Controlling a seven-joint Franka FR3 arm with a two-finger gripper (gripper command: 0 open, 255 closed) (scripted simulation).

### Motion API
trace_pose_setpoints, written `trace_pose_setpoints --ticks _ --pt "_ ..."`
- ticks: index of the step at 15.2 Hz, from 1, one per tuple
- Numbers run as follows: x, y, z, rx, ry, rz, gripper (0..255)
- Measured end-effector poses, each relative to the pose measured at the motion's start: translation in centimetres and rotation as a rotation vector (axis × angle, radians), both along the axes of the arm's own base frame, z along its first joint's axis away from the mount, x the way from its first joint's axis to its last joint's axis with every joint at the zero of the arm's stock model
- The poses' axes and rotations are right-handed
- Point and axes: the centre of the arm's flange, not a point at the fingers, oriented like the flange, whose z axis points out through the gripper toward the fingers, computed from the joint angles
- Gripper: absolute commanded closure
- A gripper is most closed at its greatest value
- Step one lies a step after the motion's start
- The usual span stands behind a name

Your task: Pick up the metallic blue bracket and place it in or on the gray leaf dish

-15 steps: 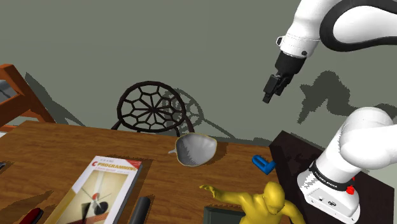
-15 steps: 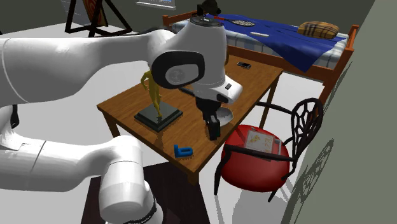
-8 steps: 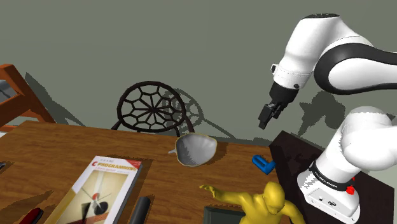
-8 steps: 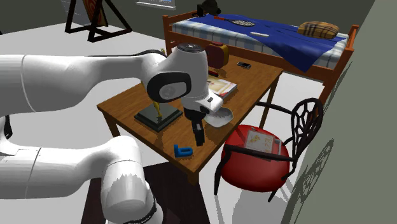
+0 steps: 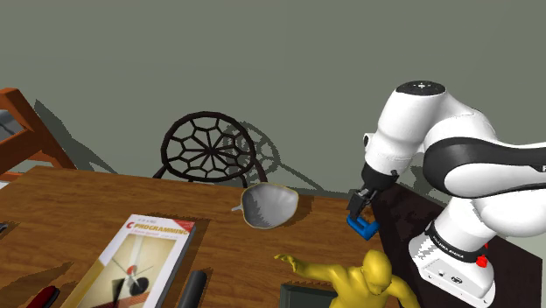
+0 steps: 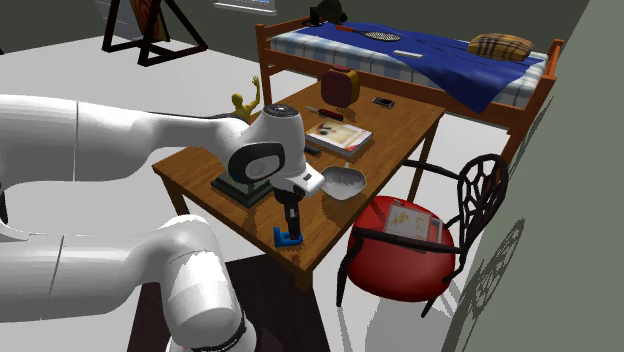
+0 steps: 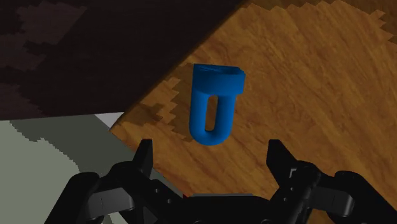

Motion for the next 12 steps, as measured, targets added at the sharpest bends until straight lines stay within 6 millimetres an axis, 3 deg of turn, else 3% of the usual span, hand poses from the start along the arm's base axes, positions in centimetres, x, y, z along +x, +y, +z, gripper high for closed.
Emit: trace_pose_setpoints --ticks 8,12 --pt "-0.7 0.6 -4.5 -0.006 0.005 -0.006 0" --pt "-0.7 0.7 -5.3 -0.007 0.004 -0.007 0"
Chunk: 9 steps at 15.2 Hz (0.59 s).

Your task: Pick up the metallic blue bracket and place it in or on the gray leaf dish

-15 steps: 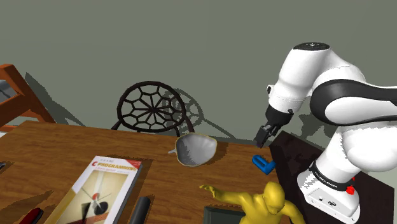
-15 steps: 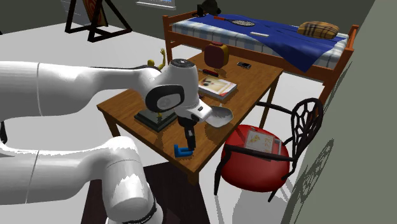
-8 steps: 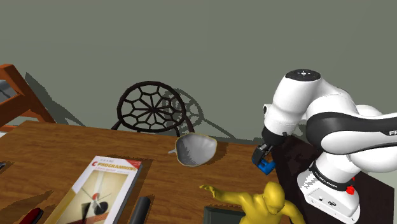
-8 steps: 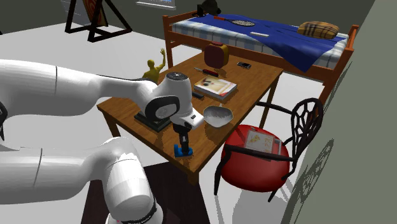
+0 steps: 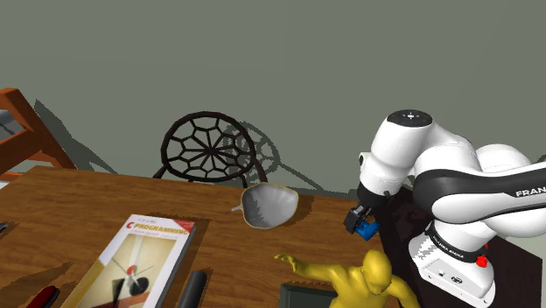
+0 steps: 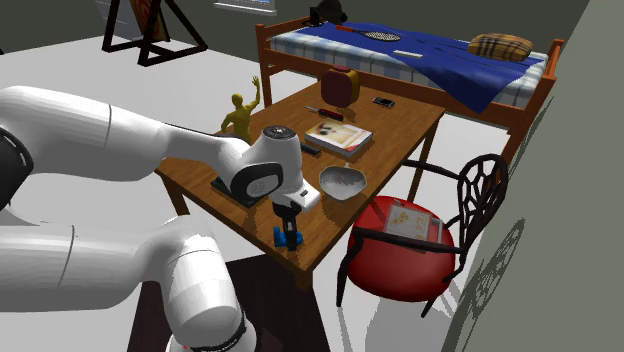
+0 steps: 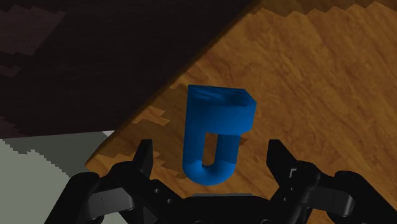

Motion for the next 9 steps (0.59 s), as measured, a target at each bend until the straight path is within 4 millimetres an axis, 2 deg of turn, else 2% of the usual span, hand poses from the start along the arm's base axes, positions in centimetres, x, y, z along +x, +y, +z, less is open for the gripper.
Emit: trace_pose_setpoints --ticks 3,4,9 --pt "0.01 0.01 -0.05 0.0 0.0 0.0 0" --pt "0.02 0.01 -0.05 0.0 0.0 0.0 255" --pt "0.02 0.01 -0.06 0.0 0.0 0.0 255"
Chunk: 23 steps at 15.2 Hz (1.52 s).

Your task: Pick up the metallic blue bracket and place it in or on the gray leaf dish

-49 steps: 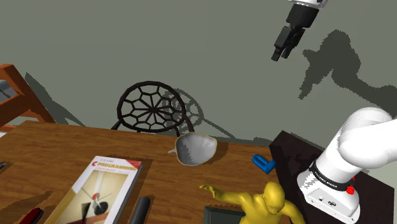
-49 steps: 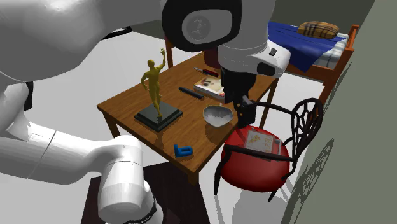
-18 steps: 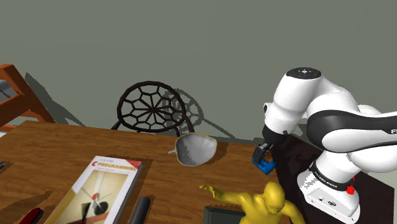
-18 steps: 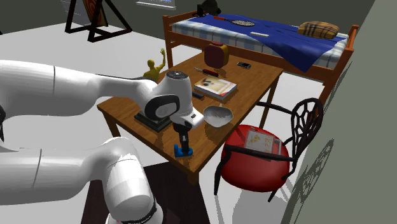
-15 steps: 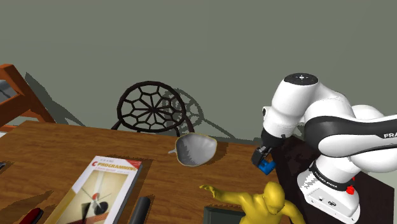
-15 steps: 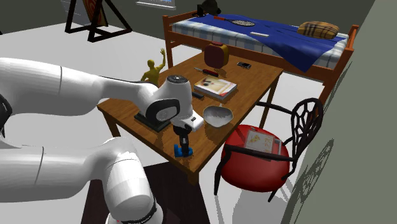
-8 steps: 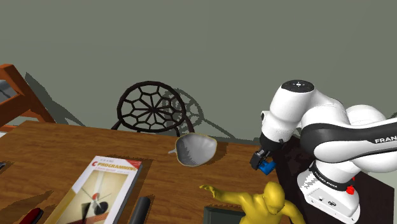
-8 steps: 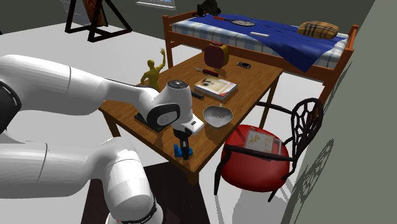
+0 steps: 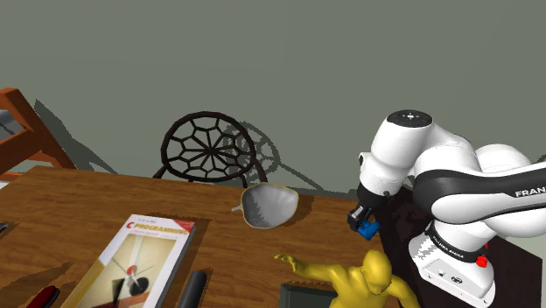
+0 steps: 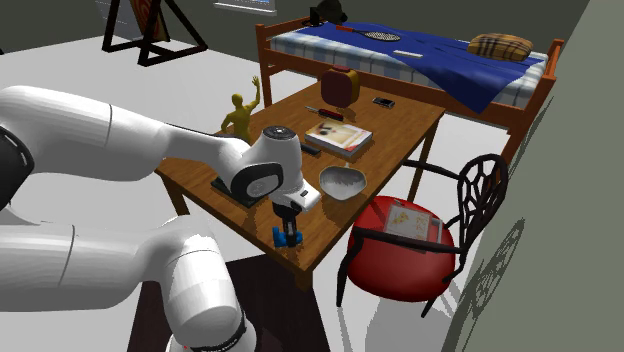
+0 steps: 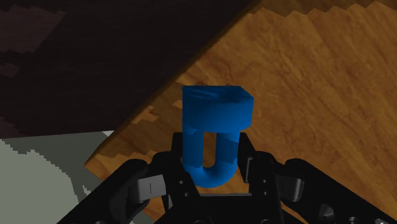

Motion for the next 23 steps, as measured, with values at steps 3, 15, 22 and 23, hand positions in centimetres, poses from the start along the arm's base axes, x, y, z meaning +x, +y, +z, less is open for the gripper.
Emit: trace_pose_setpoints --ticks 3,15,22,23 --pt "0.0 0.0 0.0 0.0 0.0 0.0 255" --pt "0.1 0.0 4.8 0.0 -0.001 0.0 255" --pt "0.0 0.1 8.3 0.0 0.0 0.0 255" --pt "-0.1 0.1 8.9 0.0 0.0 0.0 255"
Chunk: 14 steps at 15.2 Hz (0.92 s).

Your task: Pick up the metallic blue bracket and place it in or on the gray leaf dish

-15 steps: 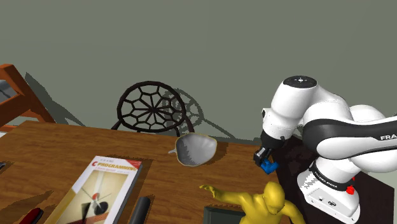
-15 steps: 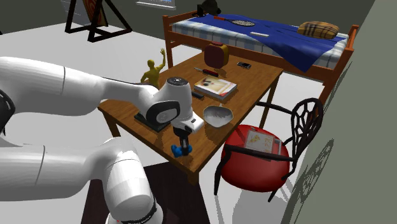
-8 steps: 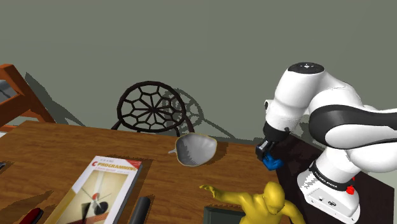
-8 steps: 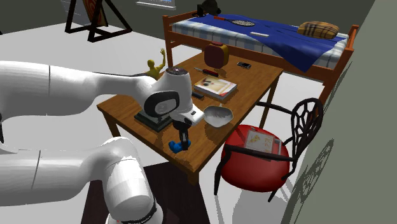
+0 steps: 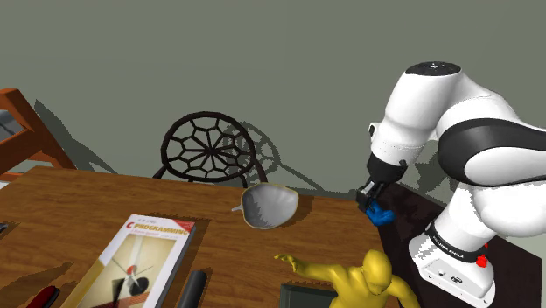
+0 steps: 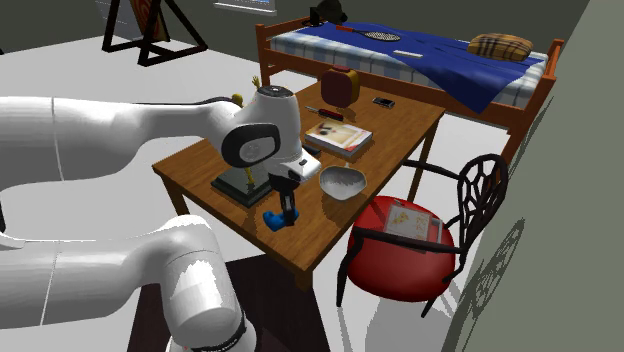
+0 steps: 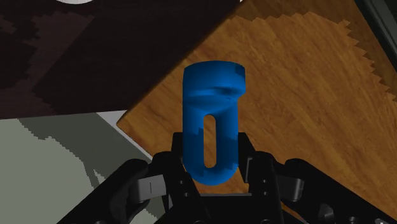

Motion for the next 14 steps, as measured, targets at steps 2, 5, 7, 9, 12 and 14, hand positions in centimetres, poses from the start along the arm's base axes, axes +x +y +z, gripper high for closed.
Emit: trace_pose_setpoints --ticks 2,5,7,9,12,14 --pt "0.0 -0.1 1.2 0.0 0.0 0.0 255" --pt "0.0 -0.1 2.6 0.0 0.0 0.0 255" --pt "1.3 0.8 3.0 -0.001 0.0 -0.001 255" --pt "3.2 2.3 2.8 -0.002 0.001 -0.001 255" --pt "6.3 4.7 2.8 -0.002 0.0 0.0 255" --pt "8.6 6.0 3.0 -0.003 0.0 -0.001 255"
